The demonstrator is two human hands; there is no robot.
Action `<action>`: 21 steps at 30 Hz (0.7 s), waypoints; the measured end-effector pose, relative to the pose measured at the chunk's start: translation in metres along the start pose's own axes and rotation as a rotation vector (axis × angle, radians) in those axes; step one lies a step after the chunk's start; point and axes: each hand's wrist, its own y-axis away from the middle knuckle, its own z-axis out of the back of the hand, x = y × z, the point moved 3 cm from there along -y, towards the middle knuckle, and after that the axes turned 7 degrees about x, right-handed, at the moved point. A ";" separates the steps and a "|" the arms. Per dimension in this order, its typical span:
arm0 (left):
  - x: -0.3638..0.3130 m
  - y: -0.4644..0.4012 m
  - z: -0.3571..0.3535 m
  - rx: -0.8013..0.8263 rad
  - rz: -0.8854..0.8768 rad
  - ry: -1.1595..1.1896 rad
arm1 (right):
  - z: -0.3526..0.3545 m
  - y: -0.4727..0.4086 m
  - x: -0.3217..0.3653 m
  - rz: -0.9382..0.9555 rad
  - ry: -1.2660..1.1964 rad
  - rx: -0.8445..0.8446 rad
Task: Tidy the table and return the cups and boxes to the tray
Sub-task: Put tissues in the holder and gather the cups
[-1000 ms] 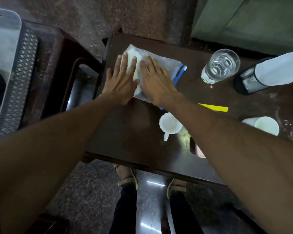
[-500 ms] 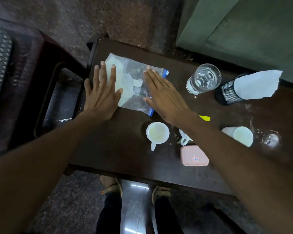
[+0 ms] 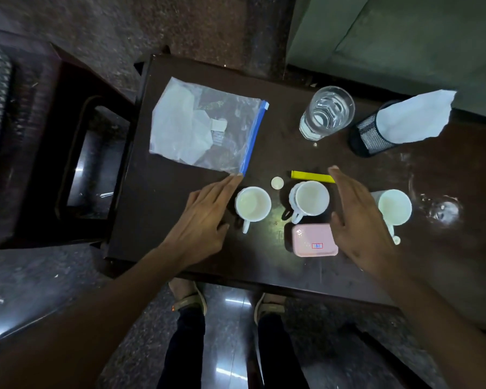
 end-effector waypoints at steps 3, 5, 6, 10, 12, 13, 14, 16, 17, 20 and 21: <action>-0.006 -0.007 -0.007 -0.020 -0.016 0.006 | -0.014 0.005 -0.004 0.029 -0.013 0.090; -0.009 -0.011 -0.010 -0.028 -0.029 0.005 | -0.020 0.005 -0.005 0.036 -0.054 0.107; -0.011 -0.013 -0.011 -0.033 -0.034 -0.001 | -0.021 0.004 -0.004 0.036 -0.081 0.100; -0.016 -0.019 -0.010 -0.012 -0.055 -0.047 | -0.024 0.000 0.000 0.033 -0.177 0.074; -0.020 -0.023 -0.006 0.010 -0.085 -0.092 | -0.023 -0.003 0.002 0.053 -0.219 0.071; -0.022 -0.025 -0.004 0.025 -0.100 -0.117 | -0.023 -0.004 0.004 0.059 -0.233 0.069; -0.023 -0.026 -0.003 0.041 -0.112 -0.135 | -0.023 -0.005 0.005 0.061 -0.241 0.067; -0.026 -0.029 0.000 0.064 -0.124 -0.149 | -0.023 -0.008 0.007 0.058 -0.248 0.052; -0.026 -0.031 0.001 0.072 -0.125 -0.149 | -0.021 -0.009 0.007 0.057 -0.249 0.043; -0.028 -0.034 0.005 0.086 -0.119 -0.167 | -0.015 -0.012 0.008 0.036 -0.252 0.054; -0.029 -0.034 0.007 0.080 -0.120 -0.159 | -0.015 -0.012 0.010 0.036 -0.261 0.070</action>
